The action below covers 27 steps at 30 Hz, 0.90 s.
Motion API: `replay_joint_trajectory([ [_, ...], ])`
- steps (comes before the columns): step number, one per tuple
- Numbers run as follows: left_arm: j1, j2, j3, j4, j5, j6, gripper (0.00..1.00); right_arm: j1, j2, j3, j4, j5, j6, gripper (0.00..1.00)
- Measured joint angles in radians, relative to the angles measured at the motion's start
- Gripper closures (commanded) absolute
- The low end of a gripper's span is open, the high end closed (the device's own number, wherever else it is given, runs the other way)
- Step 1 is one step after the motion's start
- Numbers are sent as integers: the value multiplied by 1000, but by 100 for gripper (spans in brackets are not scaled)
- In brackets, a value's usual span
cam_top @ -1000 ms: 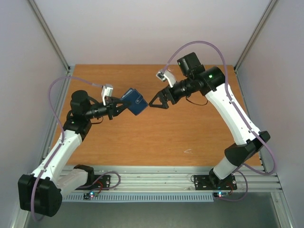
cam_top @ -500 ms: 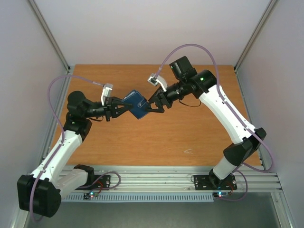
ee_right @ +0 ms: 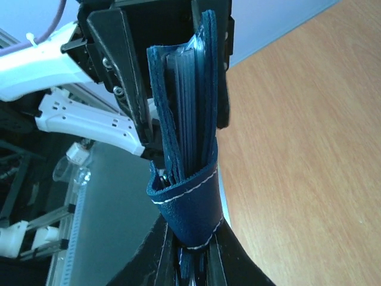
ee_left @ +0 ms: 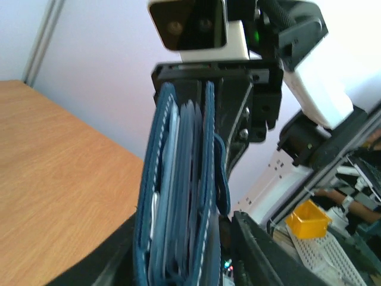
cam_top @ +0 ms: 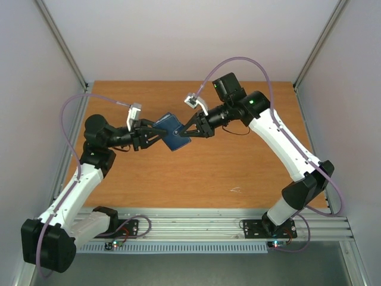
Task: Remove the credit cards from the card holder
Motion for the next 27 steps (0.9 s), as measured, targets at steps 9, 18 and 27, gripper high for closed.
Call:
replay_joint_trajectory([
  [9, -6, -8, 13, 52, -138, -88, 68, 5, -125, -311, 551, -26, 399, 99],
  [18, -23, -16, 14, 65, -146, -102, 99, 5, -152, -354, 824, 9, 568, 99],
  [27, -33, -42, 16, -21, -246, -95, 100, 16, -154, -282, 676, 175, 490, 57],
])
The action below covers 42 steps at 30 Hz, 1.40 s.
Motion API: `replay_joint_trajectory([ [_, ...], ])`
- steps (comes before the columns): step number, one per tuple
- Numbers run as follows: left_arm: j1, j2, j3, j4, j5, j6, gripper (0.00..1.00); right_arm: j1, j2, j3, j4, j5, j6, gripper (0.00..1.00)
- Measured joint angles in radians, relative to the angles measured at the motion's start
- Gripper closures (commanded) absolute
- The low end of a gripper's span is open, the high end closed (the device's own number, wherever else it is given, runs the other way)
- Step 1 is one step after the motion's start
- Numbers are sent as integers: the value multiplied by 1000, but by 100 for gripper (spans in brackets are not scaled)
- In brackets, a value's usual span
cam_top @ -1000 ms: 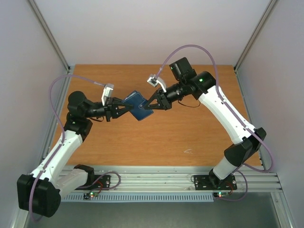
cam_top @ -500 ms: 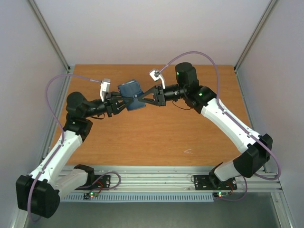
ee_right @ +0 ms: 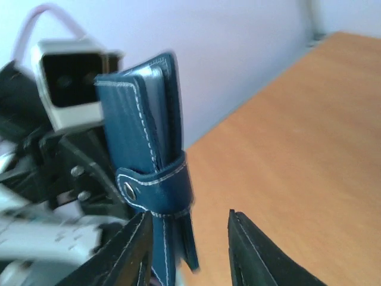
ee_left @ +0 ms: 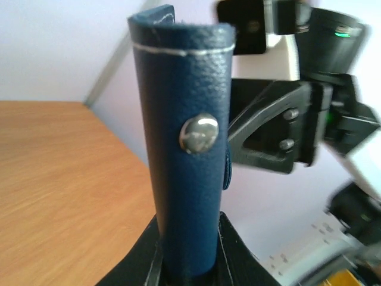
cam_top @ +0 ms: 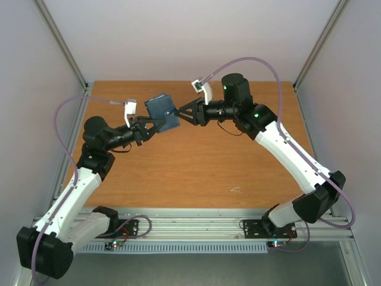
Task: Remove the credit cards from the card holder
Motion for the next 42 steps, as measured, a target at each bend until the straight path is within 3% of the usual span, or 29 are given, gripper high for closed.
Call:
replay_joint_trajectory([
  [1, 0, -13, 0, -51, -45, 23, 100, 4, 0, 47, -78, 150, -31, 51],
  [2, 0, -22, 3, -97, -89, 42, 100, 7, 0, 52, -86, 166, -32, 49],
  [4, 0, -39, 19, -212, -205, 96, 100, 33, -2, 102, -164, 360, -66, 49],
  [8, -3, -51, 53, -374, -386, 193, 100, 210, -2, 185, -285, 729, -151, 55],
  [11, -17, -51, 63, -445, -461, 245, 100, 298, 32, 258, -343, 838, -180, 62],
  [23, -32, -51, 64, -516, -533, 293, 100, 310, 311, 517, -453, 839, -176, 66],
  [34, -40, -51, 64, -517, -533, 299, 100, 317, 406, 603, -501, 801, -167, 75],
  [42, -41, -51, 64, -518, -534, 300, 100, 320, 435, 646, -525, 858, -167, 82],
])
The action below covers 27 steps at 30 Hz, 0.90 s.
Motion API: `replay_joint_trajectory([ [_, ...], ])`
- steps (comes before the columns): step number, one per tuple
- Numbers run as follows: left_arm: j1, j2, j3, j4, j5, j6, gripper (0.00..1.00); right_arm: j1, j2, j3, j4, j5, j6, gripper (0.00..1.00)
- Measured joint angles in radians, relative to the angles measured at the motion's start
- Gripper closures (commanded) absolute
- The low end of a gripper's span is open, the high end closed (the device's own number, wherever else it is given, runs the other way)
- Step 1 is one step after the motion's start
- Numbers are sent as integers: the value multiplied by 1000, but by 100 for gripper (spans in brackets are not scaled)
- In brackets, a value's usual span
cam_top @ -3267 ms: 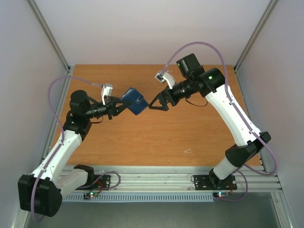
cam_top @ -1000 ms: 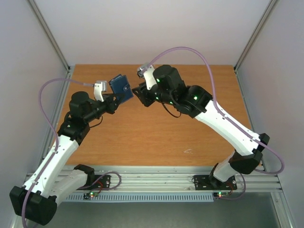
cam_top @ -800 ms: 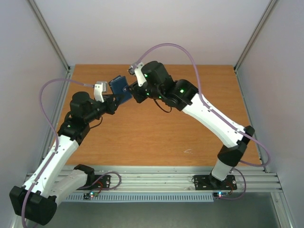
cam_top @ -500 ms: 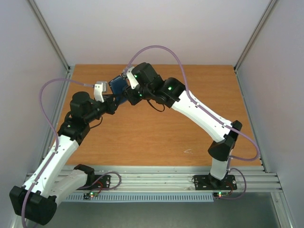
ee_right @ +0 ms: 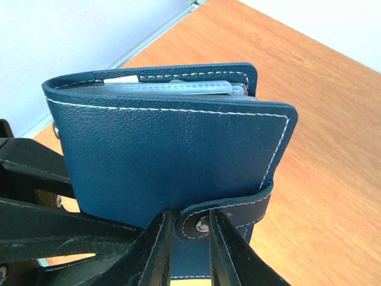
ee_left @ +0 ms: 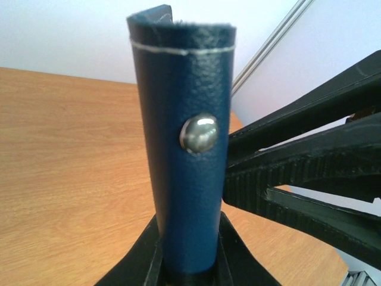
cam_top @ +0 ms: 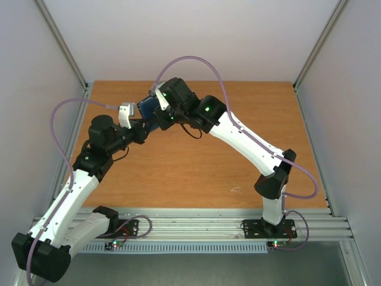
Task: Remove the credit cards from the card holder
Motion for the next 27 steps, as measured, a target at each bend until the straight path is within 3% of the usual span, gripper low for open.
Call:
replay_joint_trajectory([
  [5, 0, 2, 0, -4, -1, 5, 100, 4, 13, 14, -13, 48, -1, 86],
  [9, -5, 5, 0, -8, -3, 6, 100, 14, 17, 20, -31, 94, -8, 99],
  [19, -14, 7, 0, -16, -3, 6, 100, 17, 5, 5, -48, 137, -33, 99],
  [23, -21, -5, 0, -26, 25, 13, 100, -76, -69, -116, -46, 156, -35, 99],
  [27, -45, -2, -1, -14, 97, 27, 100, -179, -161, -237, -3, -1, -26, 98],
])
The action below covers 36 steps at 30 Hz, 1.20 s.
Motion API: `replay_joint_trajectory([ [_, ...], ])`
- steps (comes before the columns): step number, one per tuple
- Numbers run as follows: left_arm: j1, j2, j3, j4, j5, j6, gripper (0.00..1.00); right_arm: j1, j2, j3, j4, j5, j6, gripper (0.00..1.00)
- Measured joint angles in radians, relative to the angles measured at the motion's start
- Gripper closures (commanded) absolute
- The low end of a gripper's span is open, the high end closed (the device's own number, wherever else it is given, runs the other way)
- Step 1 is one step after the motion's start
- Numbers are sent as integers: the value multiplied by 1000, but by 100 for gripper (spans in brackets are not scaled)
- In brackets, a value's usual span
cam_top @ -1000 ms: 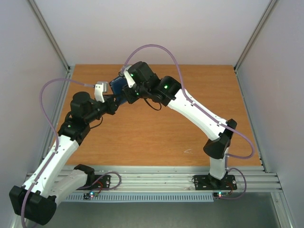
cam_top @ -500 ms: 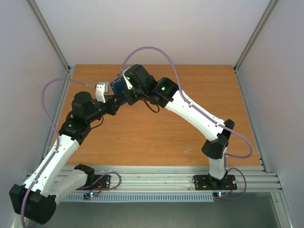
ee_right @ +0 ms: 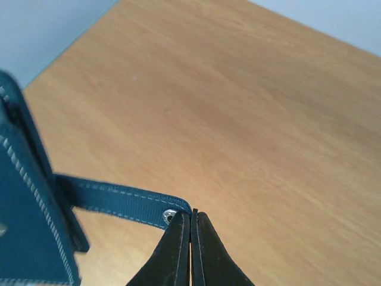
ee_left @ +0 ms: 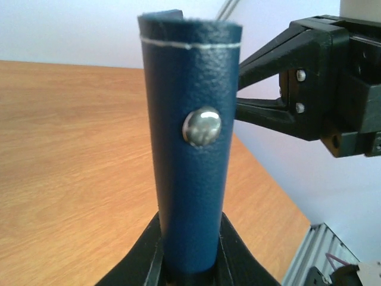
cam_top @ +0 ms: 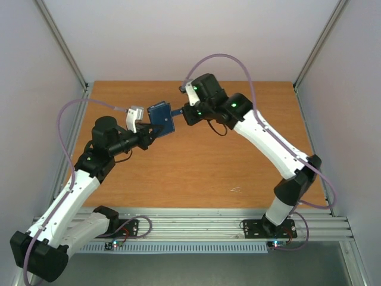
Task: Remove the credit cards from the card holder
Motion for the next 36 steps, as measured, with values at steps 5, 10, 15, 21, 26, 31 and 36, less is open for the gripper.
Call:
replay_joint_trajectory([
  [5, 10, -4, 0, 37, 124, 65, 100, -93, -156, -146, 24, -227, -90, 60],
  [10, 16, -12, 0, 102, 230, 133, 100, -168, -260, -209, -6, -468, -158, 43],
  [15, 16, -12, 0, 108, 261, 215, 100, -161, -293, -219, 22, -630, -145, 29],
  [21, 16, -13, 0, 101, 299, 323, 100, -162, -289, -232, 151, -724, -52, 41],
  [26, 19, -23, 0, 174, 458, 306, 100, -191, -287, -245, 187, -849, -50, 43],
  [31, 19, -37, 0, 243, 542, 275, 100, -203, -287, -243, 147, -966, -105, 42],
  [36, 19, -37, 0, 268, 571, 251, 100, -186, -287, -243, 129, -1012, -129, 39],
])
